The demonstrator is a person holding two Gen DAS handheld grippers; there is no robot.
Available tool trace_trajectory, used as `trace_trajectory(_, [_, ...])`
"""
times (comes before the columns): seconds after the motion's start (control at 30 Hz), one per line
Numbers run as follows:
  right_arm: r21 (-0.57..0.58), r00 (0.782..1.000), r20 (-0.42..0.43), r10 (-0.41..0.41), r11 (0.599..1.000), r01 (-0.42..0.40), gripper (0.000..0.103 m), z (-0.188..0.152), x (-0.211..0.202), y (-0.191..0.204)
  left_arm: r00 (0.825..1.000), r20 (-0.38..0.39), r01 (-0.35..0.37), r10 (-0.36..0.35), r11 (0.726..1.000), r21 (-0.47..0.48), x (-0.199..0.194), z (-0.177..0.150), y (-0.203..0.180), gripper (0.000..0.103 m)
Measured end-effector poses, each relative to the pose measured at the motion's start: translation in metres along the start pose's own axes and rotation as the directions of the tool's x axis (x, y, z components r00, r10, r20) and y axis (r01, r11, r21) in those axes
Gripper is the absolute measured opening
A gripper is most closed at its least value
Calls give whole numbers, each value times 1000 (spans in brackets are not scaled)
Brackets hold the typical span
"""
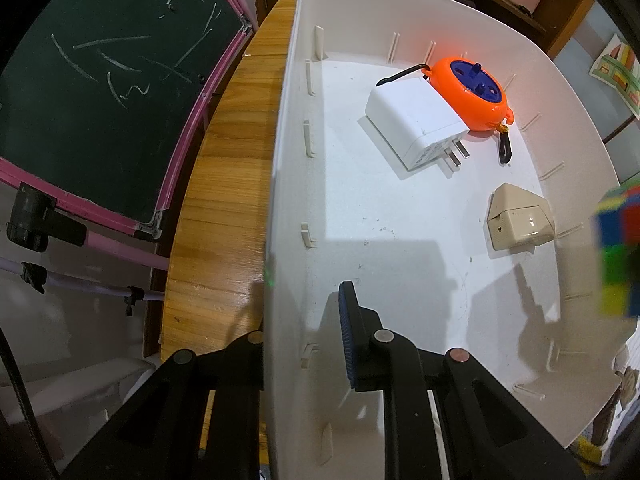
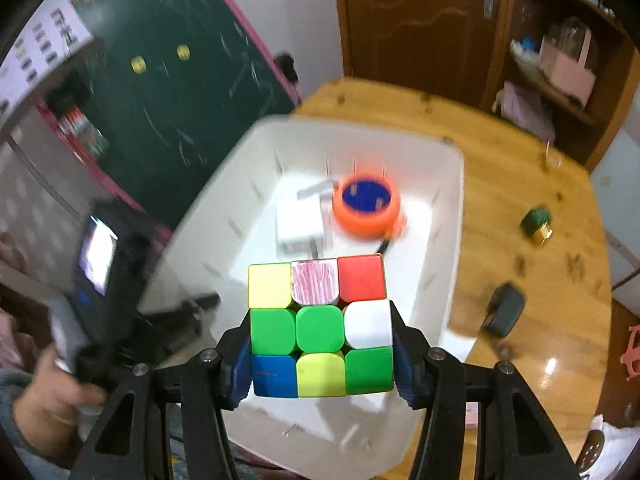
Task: Organize rigid objects
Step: 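Carry the Rubik's cube into the tray and open the right tool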
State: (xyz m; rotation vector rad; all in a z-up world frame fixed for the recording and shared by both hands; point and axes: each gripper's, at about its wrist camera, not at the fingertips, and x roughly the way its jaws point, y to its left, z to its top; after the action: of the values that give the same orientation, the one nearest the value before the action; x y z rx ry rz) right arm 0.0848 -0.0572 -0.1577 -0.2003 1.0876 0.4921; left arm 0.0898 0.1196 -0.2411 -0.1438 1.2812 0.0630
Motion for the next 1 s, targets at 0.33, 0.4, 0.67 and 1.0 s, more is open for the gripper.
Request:
trace_trajectory(0.33, [31,994,-107,28,999,-25,56,-26,50,9,1000,3,-5,5,1000,1,0,0,-1,18])
trace_trajectory(0.4, [35,993,-118,28,999,-24,56,-28,55,10,1000,4,-9,9,1000,6,0,1,-2,18])
trace_trajectory(0.67, [52,984,-177,14,999,-5,57,-31,72,7,1000,8,-25,25,1000,14,-3,-1,-7,19])
trace_trajectory(1.0, [34,990,-142,1,999,4,69,-33,62,14,1000,9,-21,21,1000,14,-4,-1,-9,19])
